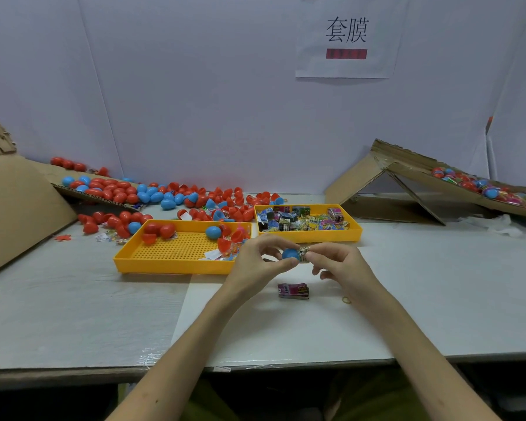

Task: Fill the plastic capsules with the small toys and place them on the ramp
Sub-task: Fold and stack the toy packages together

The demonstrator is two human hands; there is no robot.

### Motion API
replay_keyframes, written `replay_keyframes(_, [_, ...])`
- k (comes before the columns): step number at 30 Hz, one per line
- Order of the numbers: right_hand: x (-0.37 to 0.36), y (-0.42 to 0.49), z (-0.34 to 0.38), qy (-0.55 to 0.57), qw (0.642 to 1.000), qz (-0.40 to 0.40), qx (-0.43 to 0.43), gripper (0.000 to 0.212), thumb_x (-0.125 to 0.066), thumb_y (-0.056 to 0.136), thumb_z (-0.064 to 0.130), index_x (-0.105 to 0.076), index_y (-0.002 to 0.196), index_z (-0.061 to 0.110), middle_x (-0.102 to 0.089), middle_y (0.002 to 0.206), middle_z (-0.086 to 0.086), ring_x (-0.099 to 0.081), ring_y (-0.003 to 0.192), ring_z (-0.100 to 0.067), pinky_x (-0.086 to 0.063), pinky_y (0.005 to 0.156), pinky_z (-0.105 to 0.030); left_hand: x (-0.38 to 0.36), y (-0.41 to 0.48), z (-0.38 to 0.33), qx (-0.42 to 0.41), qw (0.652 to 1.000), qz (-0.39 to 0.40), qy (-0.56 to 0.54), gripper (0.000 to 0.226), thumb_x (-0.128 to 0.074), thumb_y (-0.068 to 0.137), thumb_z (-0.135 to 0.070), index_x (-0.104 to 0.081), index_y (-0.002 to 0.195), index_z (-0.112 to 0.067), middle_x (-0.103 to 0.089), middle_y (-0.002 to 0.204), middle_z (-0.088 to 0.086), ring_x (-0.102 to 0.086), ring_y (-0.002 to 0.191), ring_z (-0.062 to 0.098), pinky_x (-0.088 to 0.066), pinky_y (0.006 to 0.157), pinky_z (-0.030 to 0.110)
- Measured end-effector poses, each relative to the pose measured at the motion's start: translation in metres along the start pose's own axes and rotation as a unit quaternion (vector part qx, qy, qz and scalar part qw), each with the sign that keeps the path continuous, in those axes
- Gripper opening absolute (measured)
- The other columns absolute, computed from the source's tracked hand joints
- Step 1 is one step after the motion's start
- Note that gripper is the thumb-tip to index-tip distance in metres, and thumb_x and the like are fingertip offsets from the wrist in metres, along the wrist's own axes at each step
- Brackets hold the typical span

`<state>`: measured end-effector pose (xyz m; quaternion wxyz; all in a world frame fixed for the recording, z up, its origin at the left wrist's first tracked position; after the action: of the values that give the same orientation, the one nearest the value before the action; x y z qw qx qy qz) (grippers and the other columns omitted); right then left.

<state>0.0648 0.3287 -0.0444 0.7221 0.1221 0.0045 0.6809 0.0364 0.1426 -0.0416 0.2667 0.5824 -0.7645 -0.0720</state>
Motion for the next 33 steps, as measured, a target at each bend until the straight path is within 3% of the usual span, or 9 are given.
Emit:
replay_keyframes(9, [-0.0012,-0.0009,0.0008,-0.056,0.996,-0.019,0.067,0.005,-0.079,0.082,0.012,-0.074,0.081,0.013,-0.073,0.067,0.005,-0.062,0.056,-0.005,-0.047,0.054,-0.012,0.0,0.0002,-0.0011,0.007,1.0,0.007,0.003,0.018,-0.08,0.083,-0.017,-0.074,0.093,-0.031,-0.071,0.101,-0.004,-0.065,0.087,0.011,-0.056,0.074,0.02])
replay_keyframes(16, [-0.0022,-0.0003,-0.0007,-0.107,0.99,-0.032,0.09,0.013,-0.078,0.083,0.015,-0.073,0.076,0.025,-0.071,0.073,0.015,-0.062,0.07,-0.001,-0.048,0.06,-0.011,-0.0005,0.0003,0.0016,0.007,1.0,0.025,0.012,0.019,-0.082,0.081,-0.015,-0.074,0.095,-0.026,-0.07,0.098,-0.004,-0.066,0.088,0.016,-0.059,0.076,0.028])
replay_keyframes(33, [-0.0009,0.0028,-0.0017,-0.069,0.992,-0.027,0.101,0.012,-0.073,0.088,0.015,-0.073,0.082,0.025,-0.071,0.074,0.014,-0.062,0.065,-0.001,-0.048,0.057,-0.012,-0.0019,0.0,0.0003,0.005,1.0,0.02,0.01,0.015,-0.081,0.082,-0.015,-0.071,0.092,-0.021,-0.071,0.093,-0.005,-0.068,0.086,0.016,-0.059,0.075,0.028])
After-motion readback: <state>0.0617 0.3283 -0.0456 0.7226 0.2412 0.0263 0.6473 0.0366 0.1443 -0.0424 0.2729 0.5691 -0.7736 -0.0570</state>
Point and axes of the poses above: each hand's wrist, its own y-axis towards the middle knuckle, its own x-axis out of the back of the hand, z = x × y, the point moved 1 cm from there along y, towards the middle knuckle
